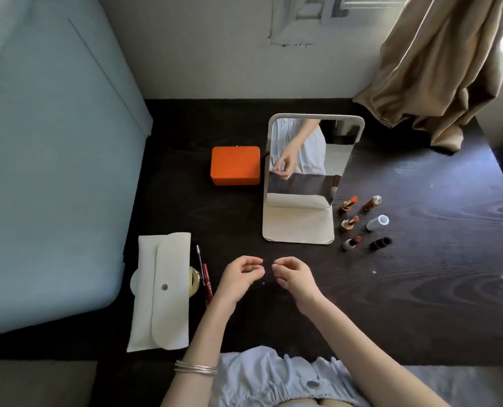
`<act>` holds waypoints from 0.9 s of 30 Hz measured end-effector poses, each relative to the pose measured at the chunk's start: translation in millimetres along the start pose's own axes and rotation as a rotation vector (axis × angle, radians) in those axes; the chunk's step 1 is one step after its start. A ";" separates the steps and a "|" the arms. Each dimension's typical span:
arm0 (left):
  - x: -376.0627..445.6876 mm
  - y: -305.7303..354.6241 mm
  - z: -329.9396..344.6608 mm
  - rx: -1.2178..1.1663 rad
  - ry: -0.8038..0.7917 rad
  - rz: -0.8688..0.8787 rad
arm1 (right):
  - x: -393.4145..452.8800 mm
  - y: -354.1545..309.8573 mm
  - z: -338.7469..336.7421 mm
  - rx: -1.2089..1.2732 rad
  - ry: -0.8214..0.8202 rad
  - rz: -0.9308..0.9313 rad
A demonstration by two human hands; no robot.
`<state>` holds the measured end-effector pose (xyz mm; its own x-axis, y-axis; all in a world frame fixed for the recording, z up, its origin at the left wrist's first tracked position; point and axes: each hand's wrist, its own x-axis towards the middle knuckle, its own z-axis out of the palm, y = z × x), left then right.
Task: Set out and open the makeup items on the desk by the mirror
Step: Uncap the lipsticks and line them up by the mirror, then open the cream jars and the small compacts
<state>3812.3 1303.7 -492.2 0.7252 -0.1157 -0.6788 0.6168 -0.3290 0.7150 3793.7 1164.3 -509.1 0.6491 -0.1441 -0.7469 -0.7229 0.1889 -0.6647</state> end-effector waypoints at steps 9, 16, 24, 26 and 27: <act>-21.4 -30.6 -43.9 -0.077 0.247 -0.050 | -14.6 -12.1 36.8 -0.028 -0.247 -0.005; -35.3 -46.7 -71.6 0.600 0.837 0.039 | -18.8 0.1 52.0 -0.168 -0.394 0.091; -28.8 -62.4 -95.5 0.721 0.728 -0.260 | -21.0 2.9 63.0 -0.211 -0.484 0.104; -26.1 -62.5 -96.1 0.748 0.722 -0.263 | -20.5 2.8 64.6 -0.210 -0.490 0.110; -25.2 -61.3 -95.6 0.767 0.721 -0.270 | -20.5 2.6 65.4 -0.210 -0.494 0.114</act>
<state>3785.5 1416.4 -502.9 0.7580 0.5436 -0.3605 0.6088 -0.7880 0.0918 3794.0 1231.2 -494.3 0.5610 0.3492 -0.7506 -0.7942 -0.0288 -0.6069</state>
